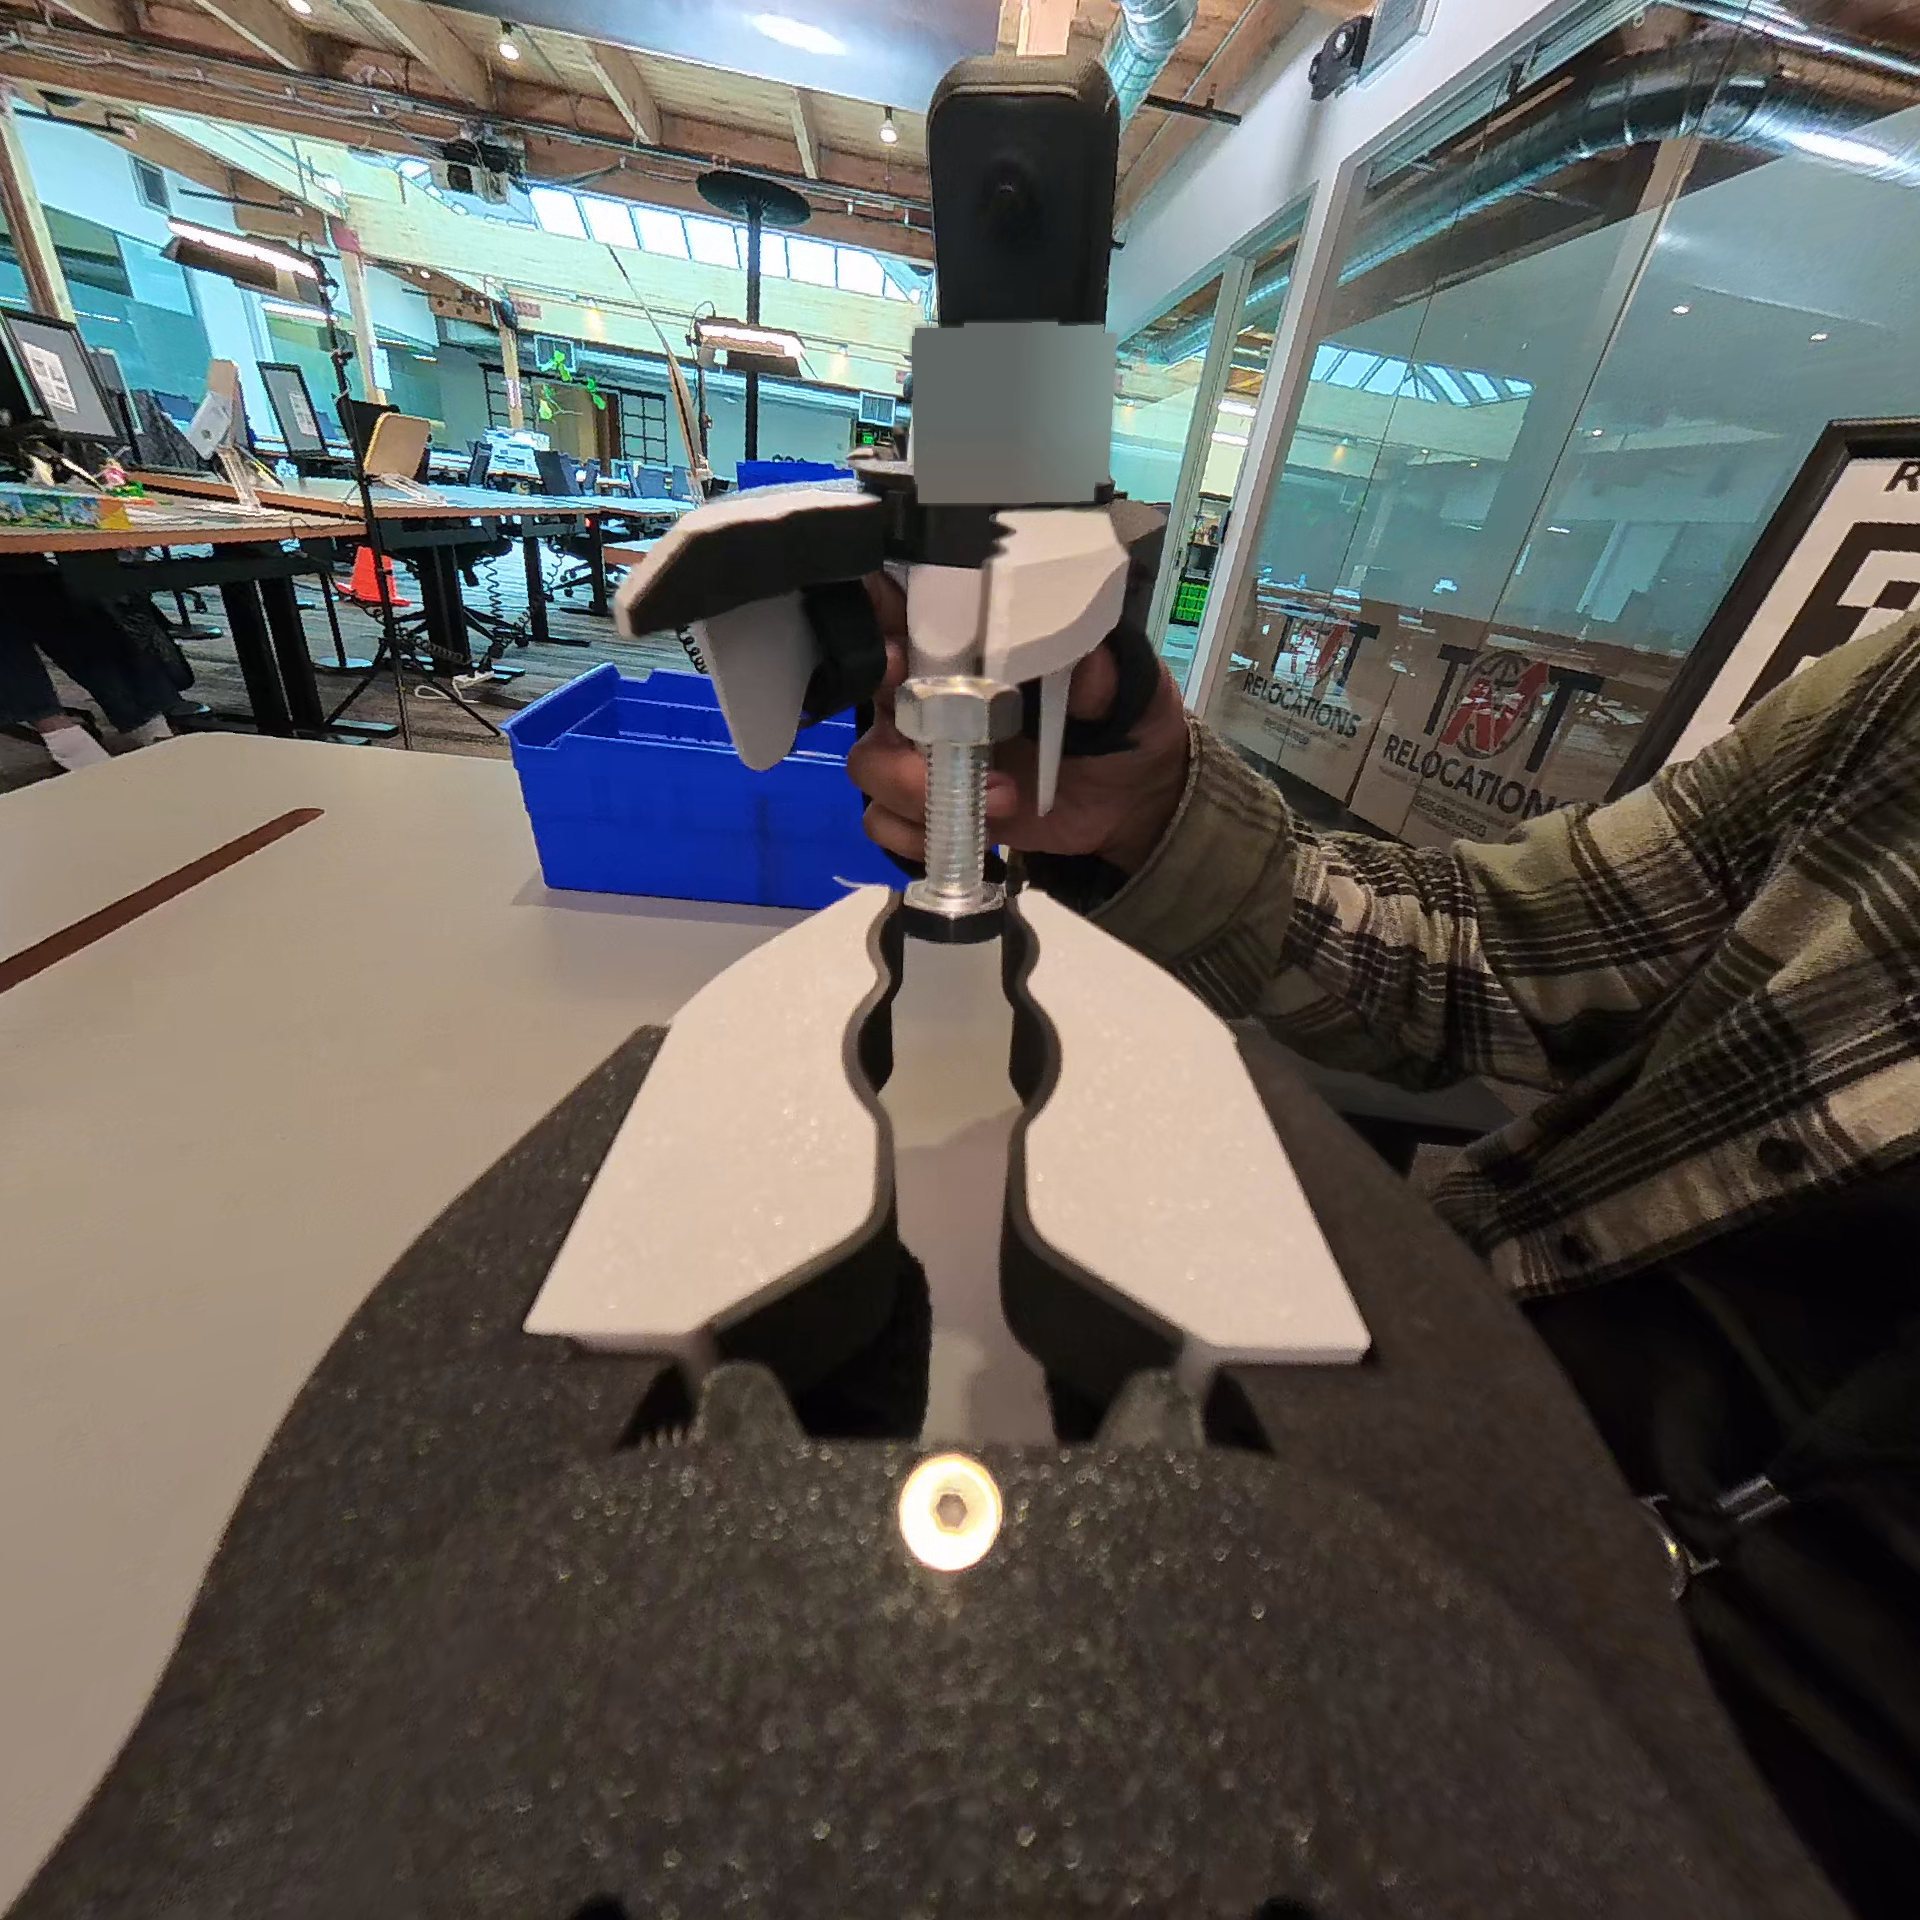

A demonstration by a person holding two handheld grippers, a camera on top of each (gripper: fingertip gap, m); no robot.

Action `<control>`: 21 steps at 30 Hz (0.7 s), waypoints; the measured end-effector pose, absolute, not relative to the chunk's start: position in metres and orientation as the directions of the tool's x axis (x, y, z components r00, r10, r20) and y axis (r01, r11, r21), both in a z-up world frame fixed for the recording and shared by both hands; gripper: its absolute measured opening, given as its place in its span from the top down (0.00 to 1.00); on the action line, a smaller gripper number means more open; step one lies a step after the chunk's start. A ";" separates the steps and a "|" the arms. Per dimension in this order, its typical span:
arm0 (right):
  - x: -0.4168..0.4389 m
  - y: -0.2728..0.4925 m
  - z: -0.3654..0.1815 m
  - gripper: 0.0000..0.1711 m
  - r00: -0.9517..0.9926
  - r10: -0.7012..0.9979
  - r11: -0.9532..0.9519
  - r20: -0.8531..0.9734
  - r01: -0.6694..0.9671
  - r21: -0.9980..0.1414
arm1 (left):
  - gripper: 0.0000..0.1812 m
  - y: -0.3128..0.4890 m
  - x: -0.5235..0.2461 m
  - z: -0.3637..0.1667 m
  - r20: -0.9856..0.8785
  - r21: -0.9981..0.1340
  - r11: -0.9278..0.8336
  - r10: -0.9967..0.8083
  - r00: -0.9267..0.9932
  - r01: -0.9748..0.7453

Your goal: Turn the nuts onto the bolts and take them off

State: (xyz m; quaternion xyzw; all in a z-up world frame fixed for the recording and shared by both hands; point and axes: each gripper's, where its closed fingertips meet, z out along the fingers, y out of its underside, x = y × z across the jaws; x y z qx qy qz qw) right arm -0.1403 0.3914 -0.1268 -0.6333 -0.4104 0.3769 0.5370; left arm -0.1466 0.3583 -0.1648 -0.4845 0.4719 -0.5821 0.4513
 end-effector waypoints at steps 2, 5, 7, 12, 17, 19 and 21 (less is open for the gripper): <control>-0.145 0.386 -0.125 0.62 0.352 0.935 -0.082 -0.039 0.107 -0.991 | 0.90 0.358 -0.146 -0.165 0.137 -0.987 -0.146 -0.983 -0.123 0.066; -0.153 0.386 -0.130 0.61 0.352 0.936 -0.081 -0.026 0.144 -0.986 | 0.90 0.358 -0.146 -0.165 0.139 -0.987 -0.148 -0.983 -0.124 0.070; -0.149 0.391 -0.132 0.60 0.382 0.924 -0.079 -0.015 0.153 -0.985 | 0.90 0.359 -0.147 -0.165 0.138 -0.987 -0.147 -0.983 -0.120 0.069; -0.144 0.390 -0.127 0.62 0.366 0.930 -0.091 -0.042 0.118 -0.989 | 0.90 0.359 -0.148 -0.163 0.138 -0.986 -0.148 -0.983 -0.121 0.078; -0.148 0.391 -0.128 0.61 0.374 0.927 -0.078 -0.023 0.134 -0.988 | 0.90 0.358 -0.147 -0.164 0.136 -0.987 -0.146 -0.983 -0.122 0.073; -0.142 0.394 -0.127 0.62 0.388 0.921 -0.084 -0.029 0.126 -0.988 | 0.90 0.359 -0.148 -0.163 0.136 -0.986 -0.146 -0.983 -0.122 0.078; -0.140 0.393 -0.124 0.62 0.384 0.922 -0.088 -0.040 0.107 -0.990 | 0.90 0.359 -0.149 -0.161 0.137 -0.985 -0.148 -0.983 -0.123 0.085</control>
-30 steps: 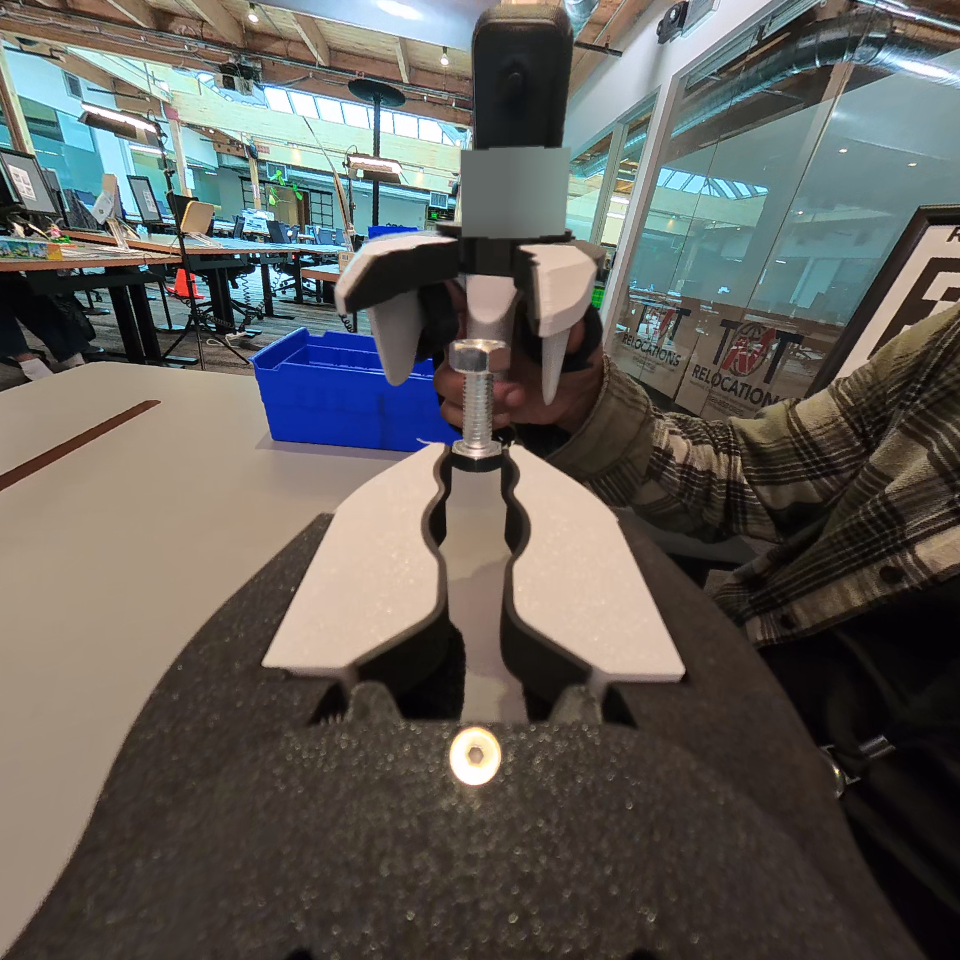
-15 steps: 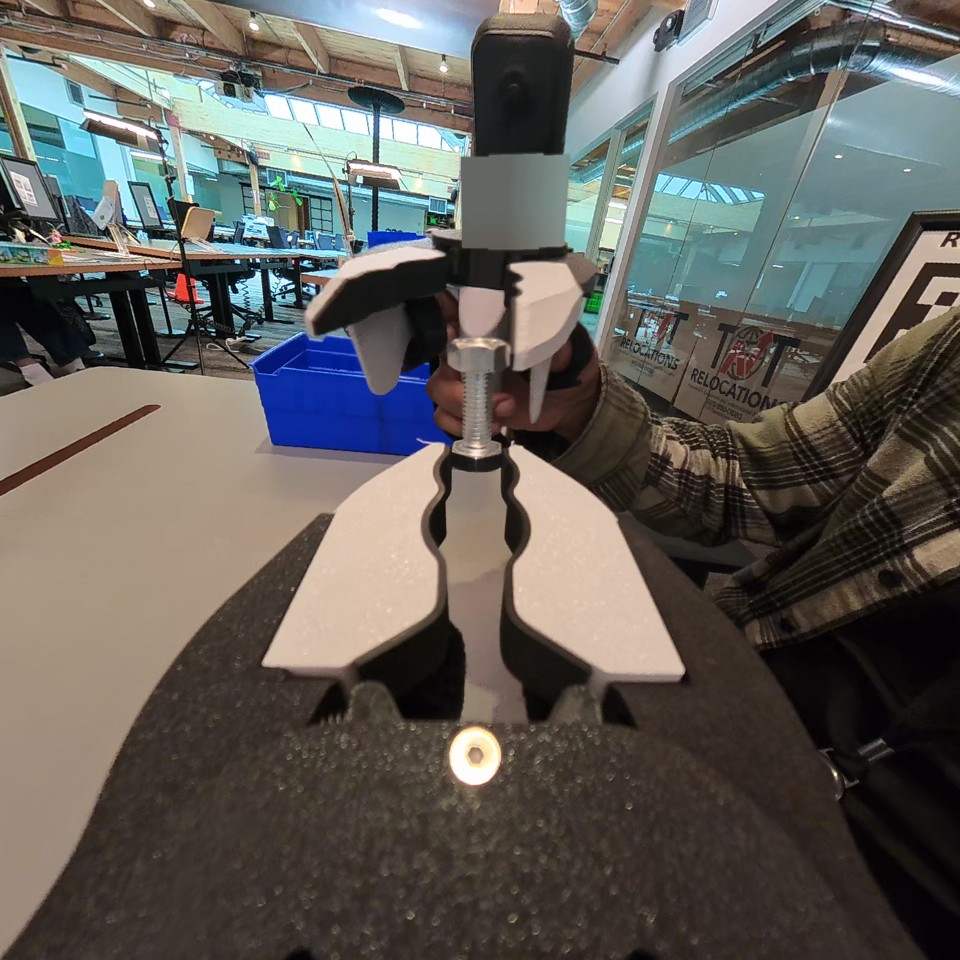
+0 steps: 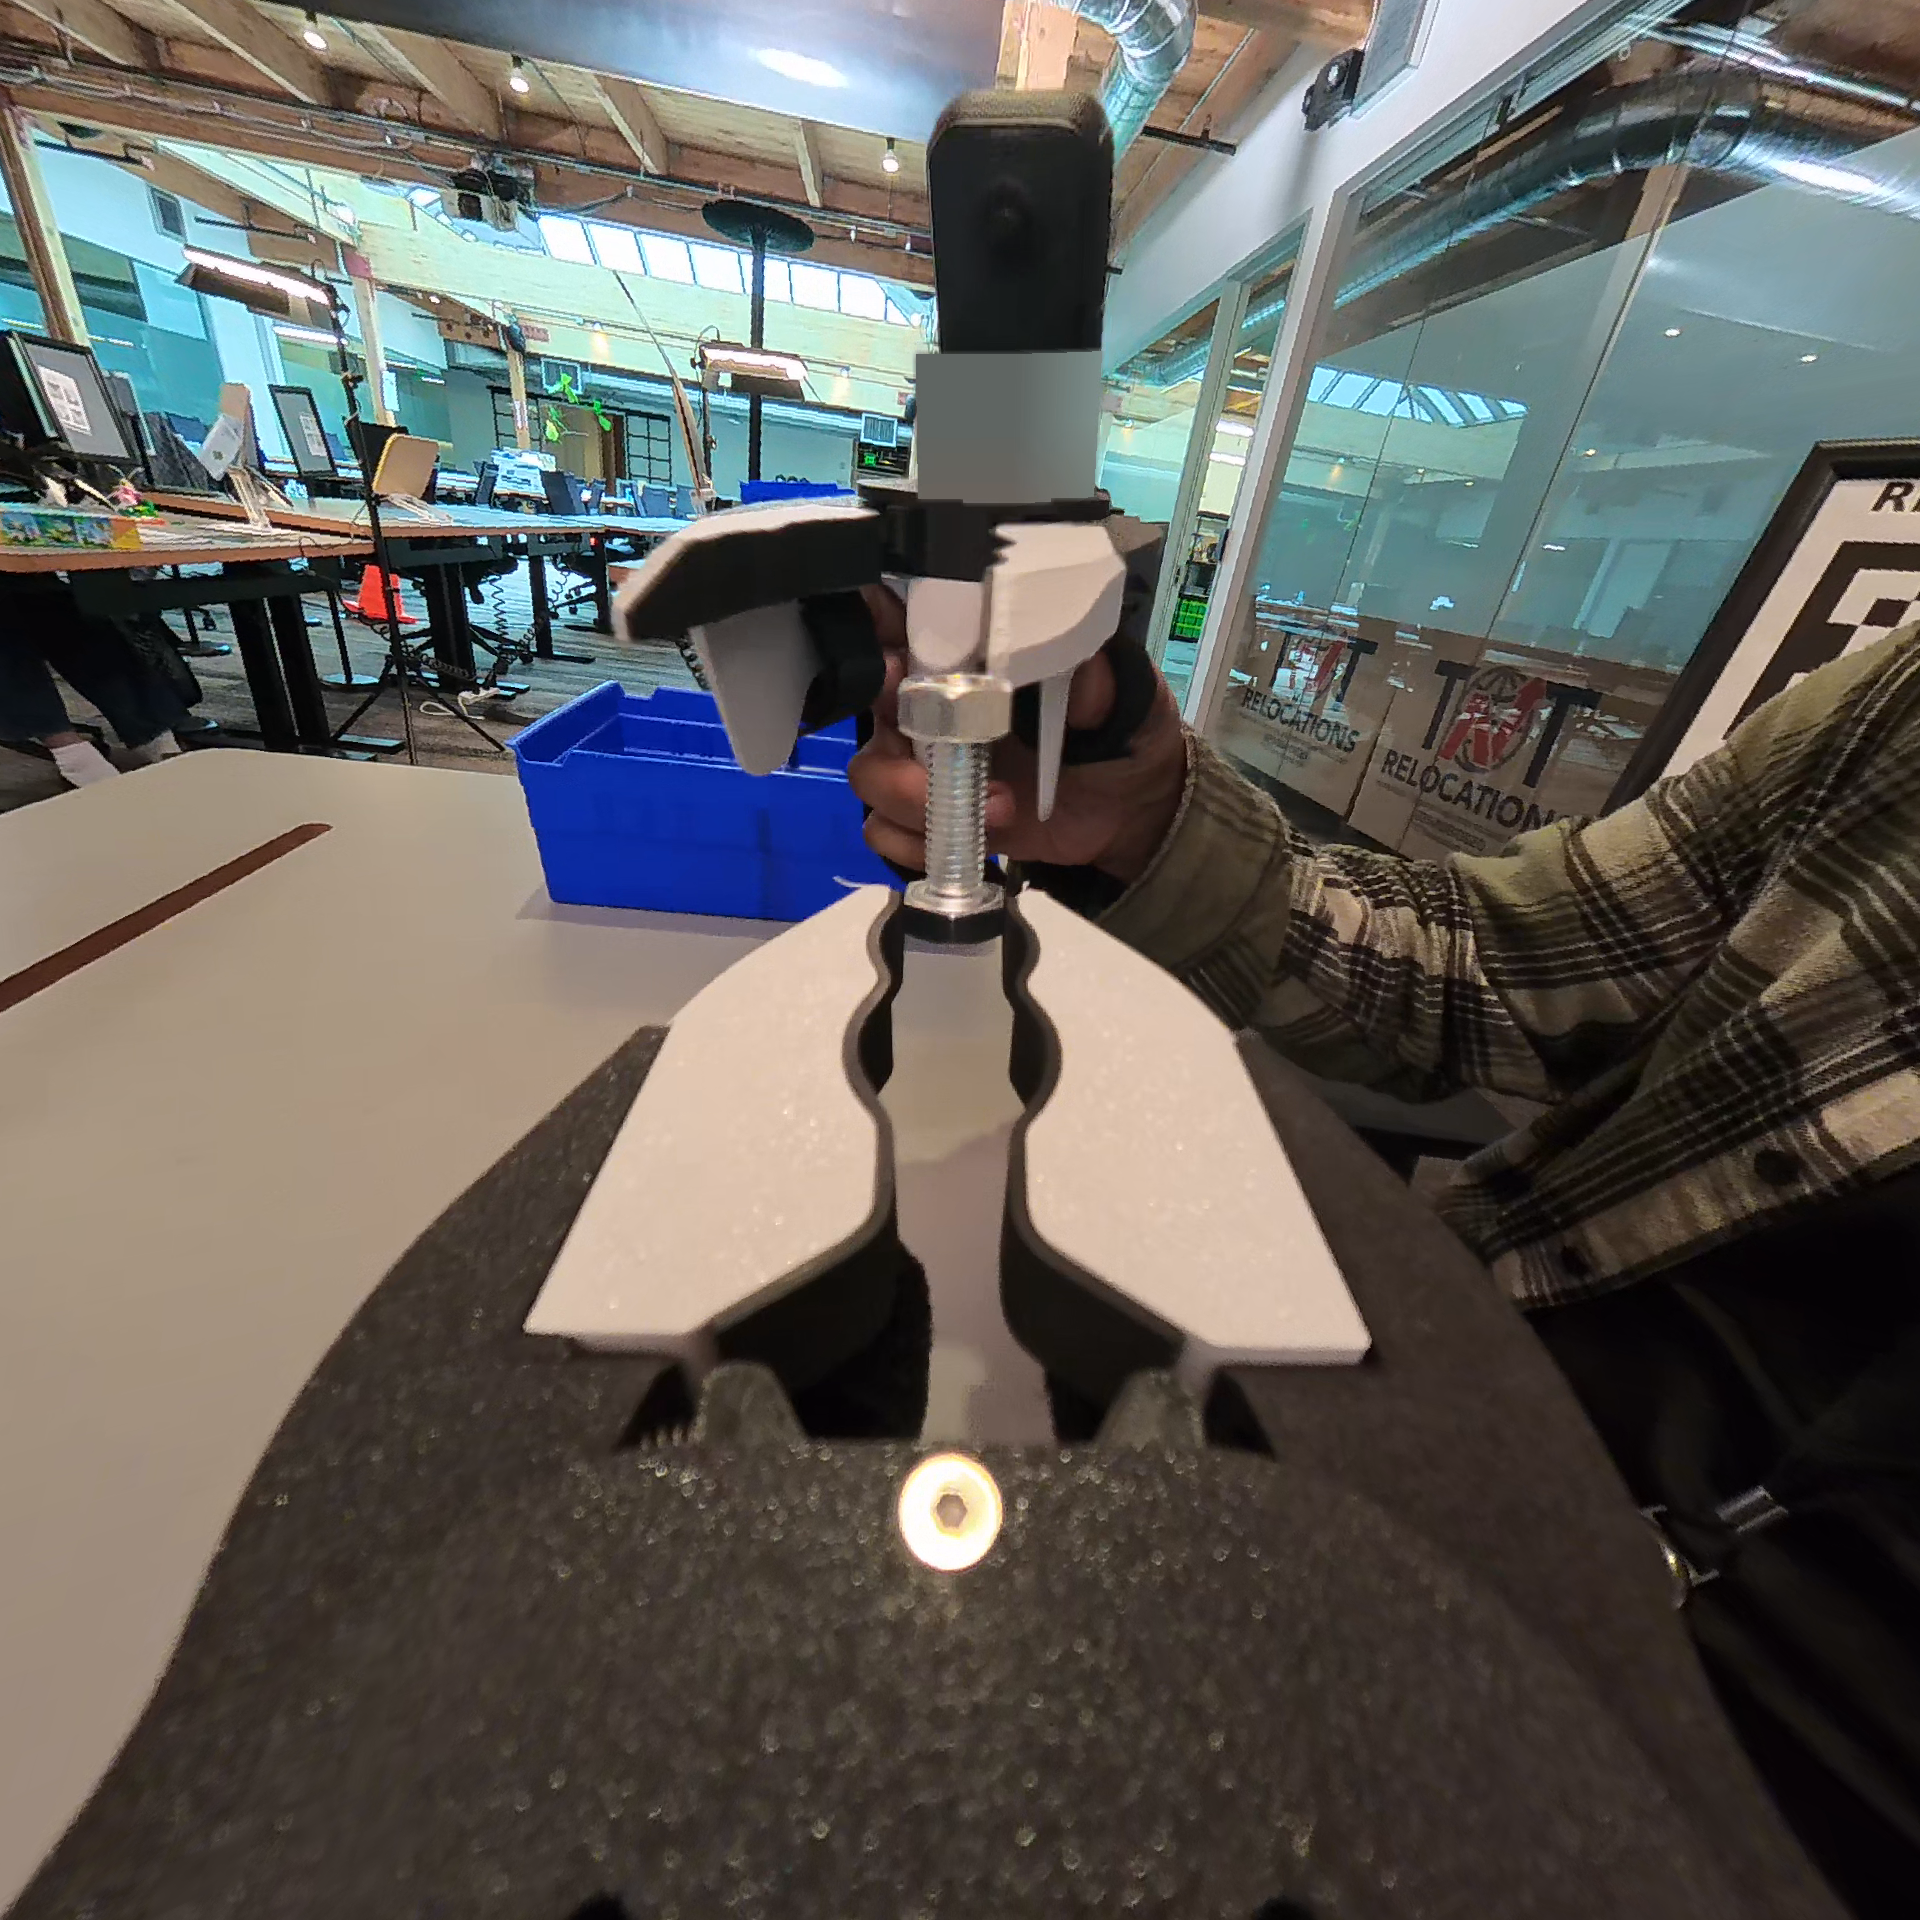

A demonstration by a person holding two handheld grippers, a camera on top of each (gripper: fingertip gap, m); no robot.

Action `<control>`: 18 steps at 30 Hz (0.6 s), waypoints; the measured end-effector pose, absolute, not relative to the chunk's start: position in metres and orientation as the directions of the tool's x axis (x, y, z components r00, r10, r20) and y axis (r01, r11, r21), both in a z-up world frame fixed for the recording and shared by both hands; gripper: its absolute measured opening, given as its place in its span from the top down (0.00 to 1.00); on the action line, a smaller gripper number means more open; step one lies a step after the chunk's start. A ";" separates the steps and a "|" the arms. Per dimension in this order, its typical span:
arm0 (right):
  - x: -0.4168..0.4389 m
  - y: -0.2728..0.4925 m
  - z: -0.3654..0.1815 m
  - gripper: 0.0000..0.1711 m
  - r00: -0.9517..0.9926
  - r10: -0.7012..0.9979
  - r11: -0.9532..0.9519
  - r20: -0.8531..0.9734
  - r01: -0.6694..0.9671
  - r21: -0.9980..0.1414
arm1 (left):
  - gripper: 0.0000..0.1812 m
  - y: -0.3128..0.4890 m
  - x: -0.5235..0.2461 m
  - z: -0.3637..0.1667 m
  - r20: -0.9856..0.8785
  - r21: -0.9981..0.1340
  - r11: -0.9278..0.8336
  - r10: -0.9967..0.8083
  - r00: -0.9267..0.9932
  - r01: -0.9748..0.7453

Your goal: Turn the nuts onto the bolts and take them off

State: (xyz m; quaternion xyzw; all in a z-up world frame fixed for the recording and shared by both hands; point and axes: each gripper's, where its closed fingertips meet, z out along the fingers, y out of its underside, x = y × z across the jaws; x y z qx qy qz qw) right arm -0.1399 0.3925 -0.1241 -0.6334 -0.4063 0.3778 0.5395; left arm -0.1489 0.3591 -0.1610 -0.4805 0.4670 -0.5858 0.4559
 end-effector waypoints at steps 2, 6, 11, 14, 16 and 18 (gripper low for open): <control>-0.145 0.388 -0.123 0.62 0.364 0.930 -0.088 -0.045 0.103 -0.991 | 0.90 0.359 -0.148 -0.162 0.137 -0.986 -0.148 -0.983 -0.121 0.083; -0.155 0.389 -0.130 0.61 0.377 0.926 -0.072 -0.005 0.164 -0.984 | 0.90 0.358 -0.147 -0.162 0.134 -0.986 -0.144 -0.983 -0.124 0.079; -0.146 0.391 -0.129 0.60 0.389 0.921 -0.084 -0.018 0.153 -0.985 | 0.90 0.359 -0.150 -0.160 0.137 -0.985 -0.148 -0.983 -0.122 0.091; -0.153 0.386 -0.126 0.60 0.364 0.931 -0.072 -0.013 0.149 -0.986 | 0.90 0.359 -0.149 -0.160 0.134 -0.986 -0.145 -0.983 -0.123 0.087; -0.155 0.387 -0.126 0.61 0.369 0.930 -0.067 -0.006 0.154 -0.986 | 0.90 0.358 -0.148 -0.161 0.134 -0.986 -0.145 -0.983 -0.125 0.084; -0.152 0.390 -0.127 0.60 0.377 0.926 -0.073 -0.009 0.156 -0.985 | 0.90 0.358 -0.149 -0.161 0.130 -0.986 -0.141 -0.984 -0.122 0.084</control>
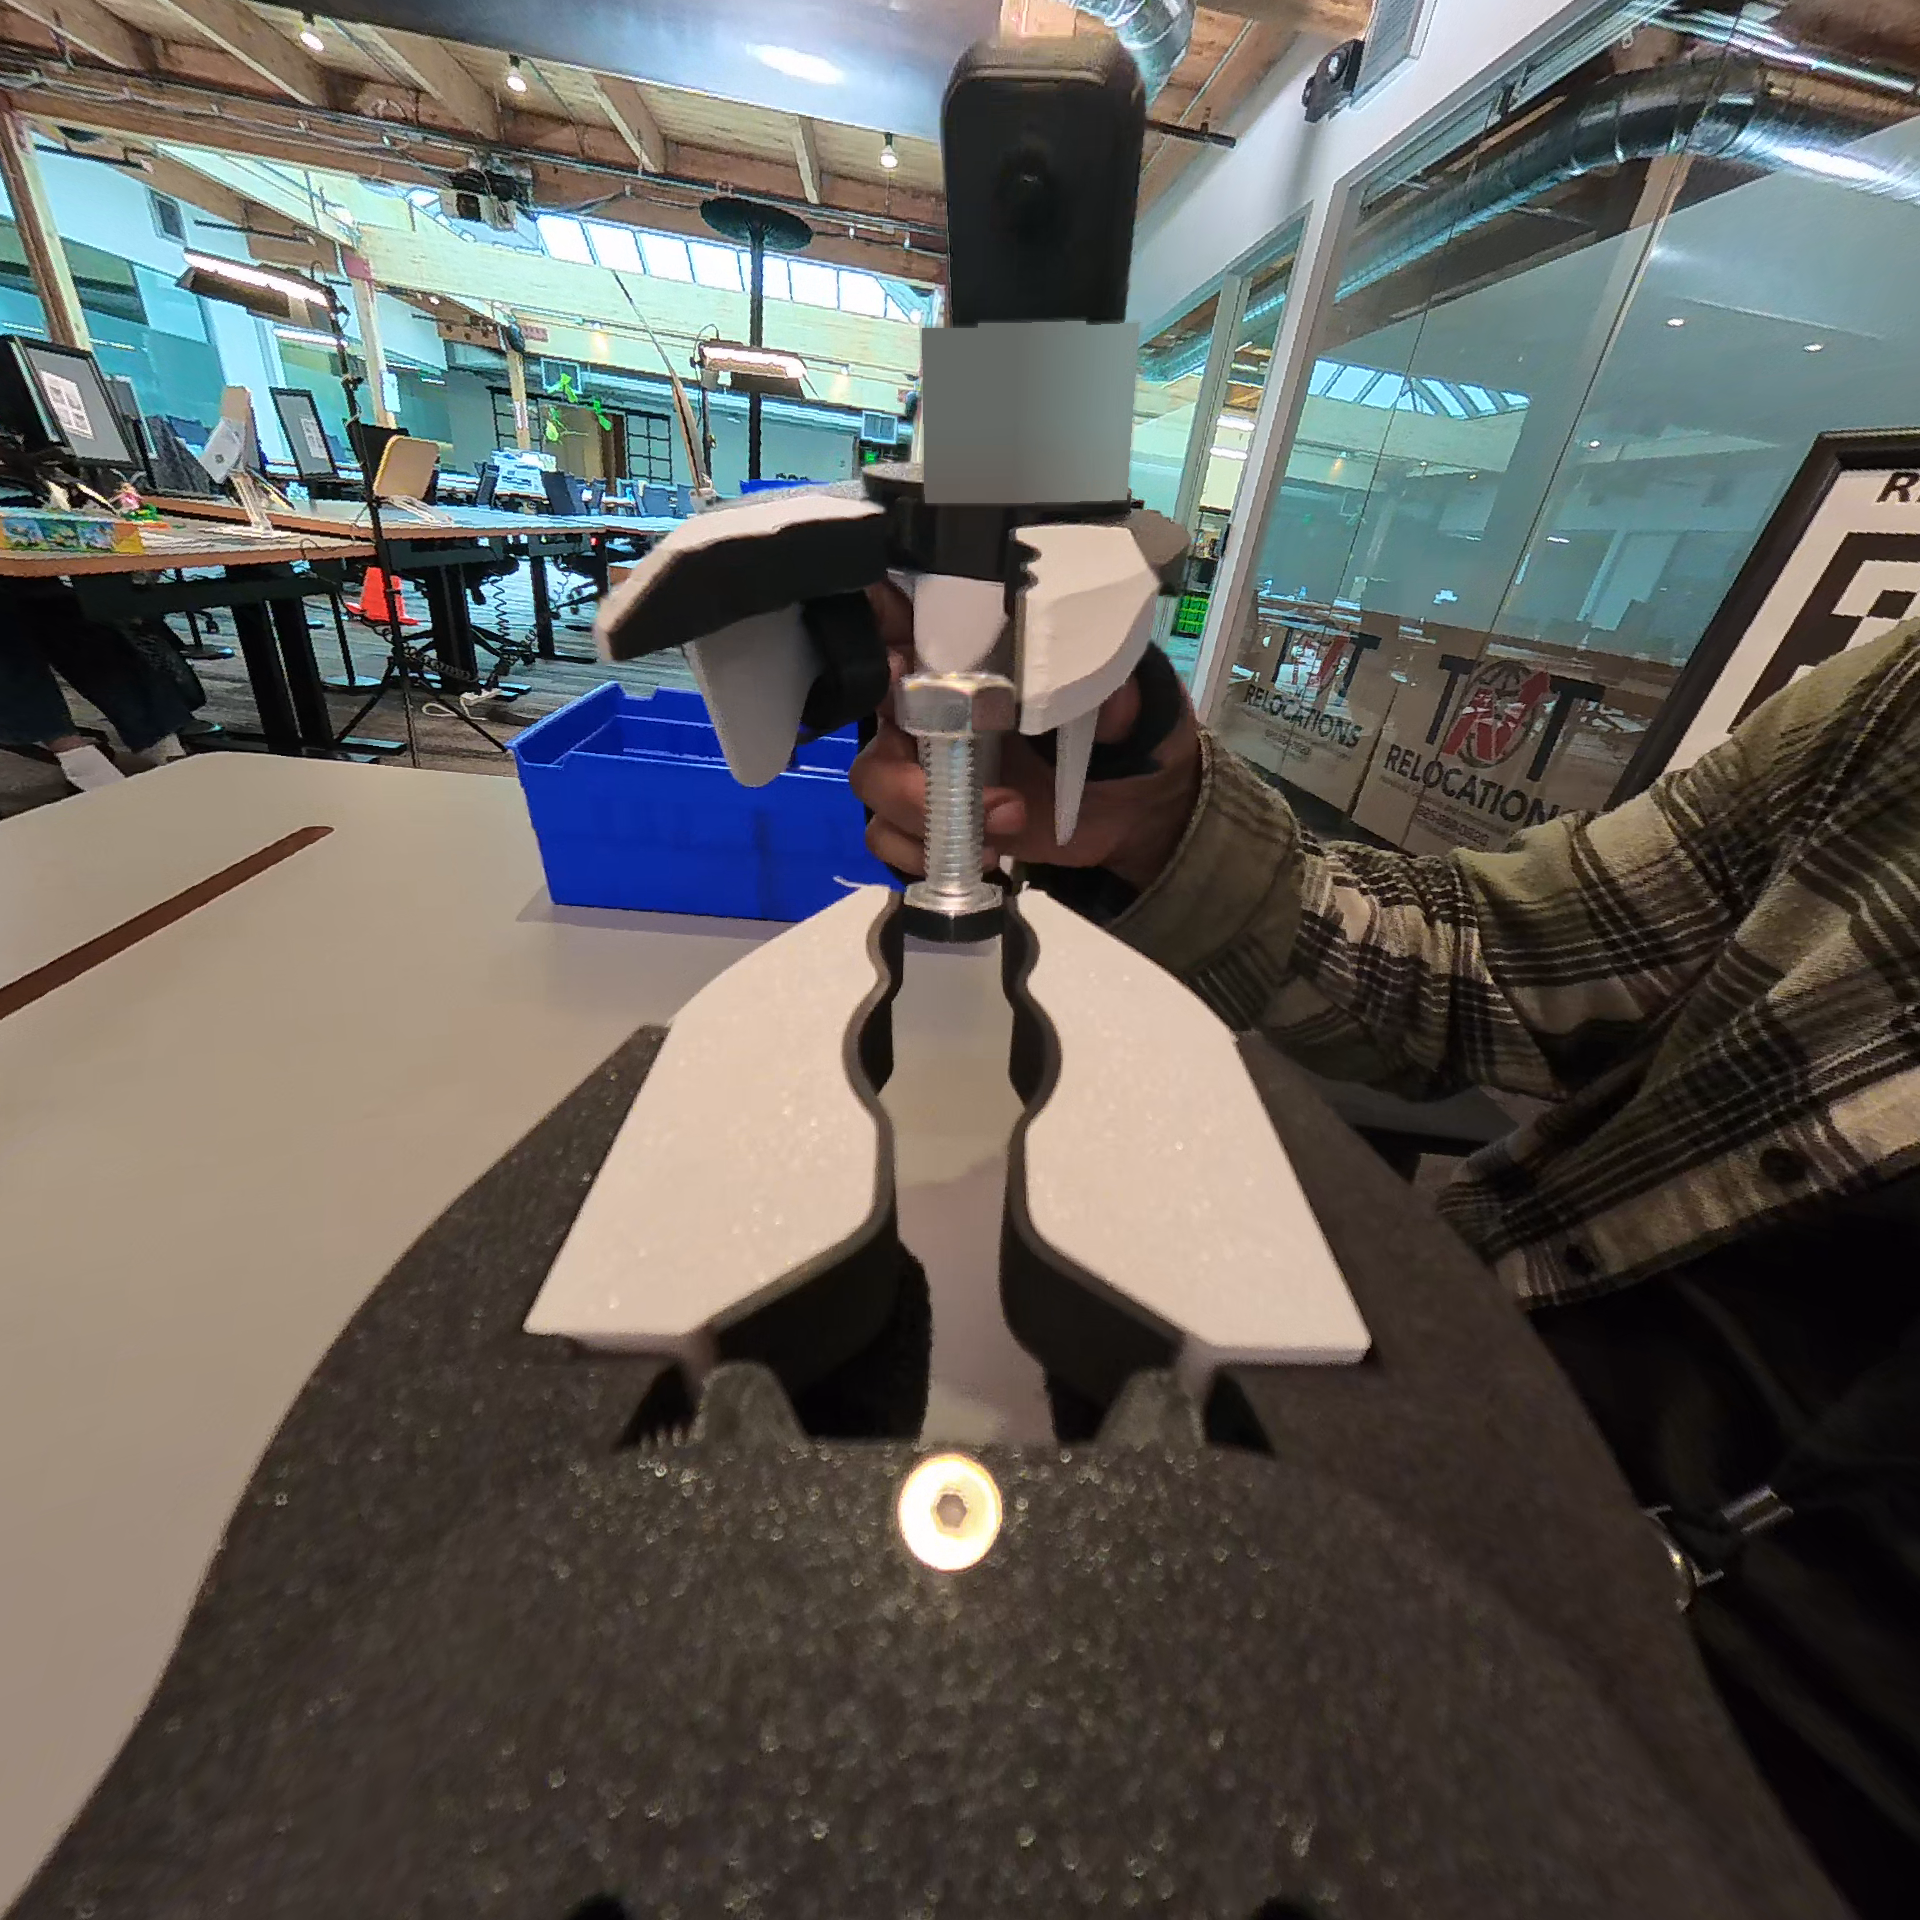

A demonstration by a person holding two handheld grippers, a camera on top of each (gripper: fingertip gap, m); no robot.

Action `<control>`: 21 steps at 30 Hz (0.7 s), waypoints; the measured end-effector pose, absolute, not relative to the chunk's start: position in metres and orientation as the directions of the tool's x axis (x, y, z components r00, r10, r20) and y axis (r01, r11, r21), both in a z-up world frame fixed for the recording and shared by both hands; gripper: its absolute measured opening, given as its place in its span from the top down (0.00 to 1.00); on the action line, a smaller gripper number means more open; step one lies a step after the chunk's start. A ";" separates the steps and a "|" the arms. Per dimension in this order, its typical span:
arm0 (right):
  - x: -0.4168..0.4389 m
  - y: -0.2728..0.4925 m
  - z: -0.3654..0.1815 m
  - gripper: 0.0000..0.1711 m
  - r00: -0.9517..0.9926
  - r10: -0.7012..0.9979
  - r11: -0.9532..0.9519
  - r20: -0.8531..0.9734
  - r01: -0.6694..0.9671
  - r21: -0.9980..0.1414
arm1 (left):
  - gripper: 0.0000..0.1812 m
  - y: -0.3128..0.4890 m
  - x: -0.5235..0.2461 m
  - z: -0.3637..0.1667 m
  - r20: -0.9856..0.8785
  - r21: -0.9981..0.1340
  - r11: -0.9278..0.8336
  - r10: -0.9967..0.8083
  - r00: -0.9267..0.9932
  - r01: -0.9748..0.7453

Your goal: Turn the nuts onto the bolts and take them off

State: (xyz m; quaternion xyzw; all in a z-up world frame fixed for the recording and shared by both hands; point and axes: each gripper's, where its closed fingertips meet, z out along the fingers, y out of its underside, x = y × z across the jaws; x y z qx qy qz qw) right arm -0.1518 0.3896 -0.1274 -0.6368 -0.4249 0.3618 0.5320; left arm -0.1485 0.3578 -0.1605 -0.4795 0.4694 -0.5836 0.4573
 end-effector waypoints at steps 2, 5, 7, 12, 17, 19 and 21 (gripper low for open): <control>-0.145 0.392 -0.128 0.61 0.396 0.918 -0.084 -0.017 0.152 -0.985 | 0.90 0.359 -0.149 -0.160 0.131 -0.986 -0.142 -0.984 -0.119 0.088; -0.145 0.388 -0.124 0.61 0.382 0.924 -0.087 -0.032 0.128 -0.988 | 0.90 0.359 -0.150 -0.159 0.135 -0.985 -0.147 -0.984 -0.120 0.096; -0.154 0.379 -0.124 0.63 0.346 0.937 -0.091 -0.039 0.135 -0.987 | 0.90 0.359 -0.149 -0.160 0.135 -0.985 -0.146 -0.984 -0.119 0.092; -0.168 0.375 -0.132 0.75 0.333 0.941 -0.131 -0.063 0.187 -0.973 | 0.90 0.359 -0.148 -0.161 0.132 -0.986 -0.143 -0.984 -0.119 0.085; -0.169 0.368 -0.131 0.89 0.246 0.967 -0.122 -0.069 0.207 -0.971 | 0.90 0.359 -0.149 -0.161 0.141 -0.984 -0.153 -0.982 -0.125 0.089; -0.169 0.364 -0.131 0.89 0.186 0.982 -0.077 -0.033 0.234 -0.969 | 0.90 0.357 -0.149 -0.161 0.136 -0.985 -0.148 -0.982 -0.133 0.085; -0.169 0.360 -0.130 0.89 0.112 0.994 -0.030 -0.002 0.246 -0.969 | 0.90 0.354 -0.148 -0.160 0.133 -0.986 -0.146 -0.980 -0.149 0.084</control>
